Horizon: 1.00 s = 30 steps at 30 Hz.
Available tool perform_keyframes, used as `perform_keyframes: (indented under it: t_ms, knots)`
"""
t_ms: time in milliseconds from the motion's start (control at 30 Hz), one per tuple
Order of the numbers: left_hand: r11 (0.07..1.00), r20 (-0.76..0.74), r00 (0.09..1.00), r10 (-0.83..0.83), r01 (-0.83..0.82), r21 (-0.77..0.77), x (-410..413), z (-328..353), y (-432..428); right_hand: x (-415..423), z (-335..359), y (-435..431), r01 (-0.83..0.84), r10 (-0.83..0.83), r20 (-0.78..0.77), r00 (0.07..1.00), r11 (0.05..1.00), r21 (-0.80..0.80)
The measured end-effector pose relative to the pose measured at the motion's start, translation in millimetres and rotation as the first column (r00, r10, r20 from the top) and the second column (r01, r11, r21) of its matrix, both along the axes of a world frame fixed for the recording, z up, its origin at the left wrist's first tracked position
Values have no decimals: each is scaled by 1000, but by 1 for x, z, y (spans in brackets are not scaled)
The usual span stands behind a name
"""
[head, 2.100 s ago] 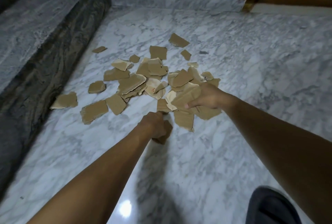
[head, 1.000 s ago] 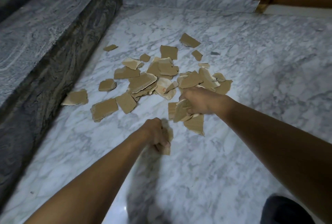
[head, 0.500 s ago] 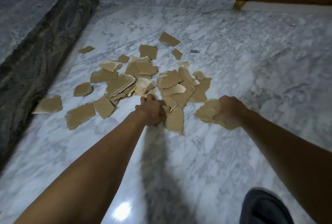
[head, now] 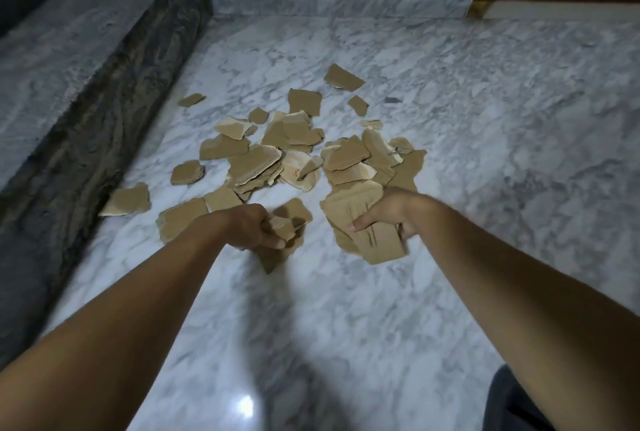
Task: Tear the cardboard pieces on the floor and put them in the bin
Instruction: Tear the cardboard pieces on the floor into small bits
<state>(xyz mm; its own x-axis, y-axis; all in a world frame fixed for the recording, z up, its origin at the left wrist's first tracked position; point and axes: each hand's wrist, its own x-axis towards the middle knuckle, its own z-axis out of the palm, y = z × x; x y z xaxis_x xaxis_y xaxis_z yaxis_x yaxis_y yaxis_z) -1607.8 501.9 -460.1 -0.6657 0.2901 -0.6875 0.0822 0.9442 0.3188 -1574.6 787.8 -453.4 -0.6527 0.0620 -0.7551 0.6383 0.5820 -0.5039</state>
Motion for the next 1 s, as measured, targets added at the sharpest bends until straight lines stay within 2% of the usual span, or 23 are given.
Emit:
perform_keyframes:
  t_ms: [133,200,267,367,467,567,633,667,700,767,867,933,967,1000]
  knots:
    - [997,43,997,70,-68,-39,-8,25,-19,6,-26,-42,73,-13,-164,986,927,367]
    - [988,58,987,149,-151,29,-7,33,-23,13,-30,-51,113,-31,-210,977,915,388]
    - [976,-9,980,197,-195,102,-7,37,-22,16,-28,-53,71,4,-209,978,933,353]
    - [973,-124,970,211,-197,116,-7,32,-6,25,-10,-48,-163,213,-168,962,949,269]
    - [988,-203,972,118,-95,119,2,6,17,31,6,-35,-325,377,-166,911,906,270]
    - [996,-343,938,-41,12,-86,7,-25,32,25,14,-24,-251,409,-357,840,876,411]
    - [982,-381,919,-103,33,-186,5,-30,36,22,16,-23,-277,550,-387,741,774,569]
    - [985,-390,916,-97,32,-171,6,-28,37,22,13,-24,-318,632,-361,686,707,632]
    - [991,-404,912,-76,24,-131,7,-25,38,23,7,-26,-361,694,-330,639,650,669]
    - [1000,-421,907,-11,3,-21,9,-22,34,30,-5,-30,-406,719,-270,641,616,676]
    - [988,-448,887,111,-52,142,10,-17,23,30,-7,-34,-385,675,-268,688,652,653]
    - [924,-366,888,279,-145,353,8,-2,21,23,3,-32,-374,642,-250,725,671,640]
    - [874,-306,881,360,-203,442,6,6,18,17,7,-29,-343,597,-259,759,705,620]
    - [852,-274,876,397,-240,466,3,16,14,11,12,-23,-291,517,-282,808,767,572]
